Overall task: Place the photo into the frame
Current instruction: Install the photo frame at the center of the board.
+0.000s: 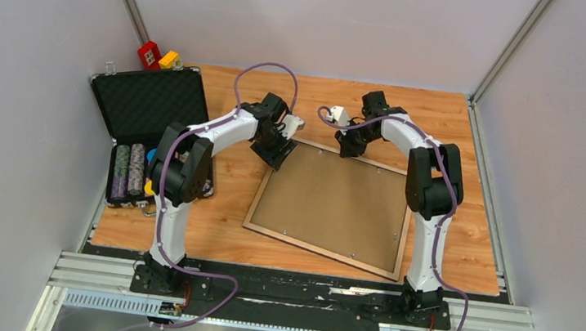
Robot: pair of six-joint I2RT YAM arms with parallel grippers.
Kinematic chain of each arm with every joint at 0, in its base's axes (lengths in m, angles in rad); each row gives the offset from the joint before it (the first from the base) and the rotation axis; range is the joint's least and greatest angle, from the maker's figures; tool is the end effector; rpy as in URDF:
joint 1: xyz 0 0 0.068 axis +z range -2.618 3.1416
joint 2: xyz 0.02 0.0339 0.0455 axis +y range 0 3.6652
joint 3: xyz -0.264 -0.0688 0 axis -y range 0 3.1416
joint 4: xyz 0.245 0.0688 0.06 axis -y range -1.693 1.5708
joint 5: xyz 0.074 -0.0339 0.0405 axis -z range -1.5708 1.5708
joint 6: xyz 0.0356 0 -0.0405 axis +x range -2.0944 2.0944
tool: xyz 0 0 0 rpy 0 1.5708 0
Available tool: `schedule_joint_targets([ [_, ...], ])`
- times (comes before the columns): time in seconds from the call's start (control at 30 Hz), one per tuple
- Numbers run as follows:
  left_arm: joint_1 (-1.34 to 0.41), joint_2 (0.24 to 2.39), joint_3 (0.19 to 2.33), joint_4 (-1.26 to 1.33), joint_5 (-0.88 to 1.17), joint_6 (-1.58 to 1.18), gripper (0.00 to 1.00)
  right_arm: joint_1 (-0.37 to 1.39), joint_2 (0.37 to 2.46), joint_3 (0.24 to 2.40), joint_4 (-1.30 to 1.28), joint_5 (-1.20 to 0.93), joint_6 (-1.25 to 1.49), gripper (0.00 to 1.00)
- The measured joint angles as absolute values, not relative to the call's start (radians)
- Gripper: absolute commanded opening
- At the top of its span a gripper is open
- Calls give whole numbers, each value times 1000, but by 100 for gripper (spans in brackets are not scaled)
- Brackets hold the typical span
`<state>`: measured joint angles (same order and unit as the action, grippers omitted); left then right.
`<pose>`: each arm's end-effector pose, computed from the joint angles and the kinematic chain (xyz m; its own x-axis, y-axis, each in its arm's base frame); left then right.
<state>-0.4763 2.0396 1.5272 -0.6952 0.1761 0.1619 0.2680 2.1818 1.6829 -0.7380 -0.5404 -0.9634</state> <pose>0.3713 -0.1986 0.1793 -0.7382 0.5594 -0.3770 0.6340 0.7663 -0.1044 0.4287 0.1367 0.1664 -0.2000 -0.7851 -0.5862 -0.9705 0.2410 0.0083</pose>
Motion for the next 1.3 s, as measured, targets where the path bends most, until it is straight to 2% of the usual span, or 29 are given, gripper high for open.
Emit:
schedule_joint_targets([
  [0.27,-476,2040,1527,-695,173,167,58,268,2181,1682,-737,-540,-961,0],
  [0.43,-476,2040,1527,-696,174,167,65,268,2181,1682,-736,-540,-956,0],
  [0.53,-476,2040,1527,-697,183,162,65,269,2181,1683,-735,-540,-949,0],
  [0.87,-452,2070,1600,-717,215,90,48,297,2191,1713,-759,-509,-896,0],
  [1.1,-421,2104,1614,-707,178,41,41,313,2206,1739,-767,-503,-853,1],
  [1.17,-420,2114,1614,-704,166,32,39,316,2206,1740,-766,-501,-845,4],
  [1.3,-419,2120,1620,-700,159,12,29,316,2206,1740,-765,-496,-830,27],
])
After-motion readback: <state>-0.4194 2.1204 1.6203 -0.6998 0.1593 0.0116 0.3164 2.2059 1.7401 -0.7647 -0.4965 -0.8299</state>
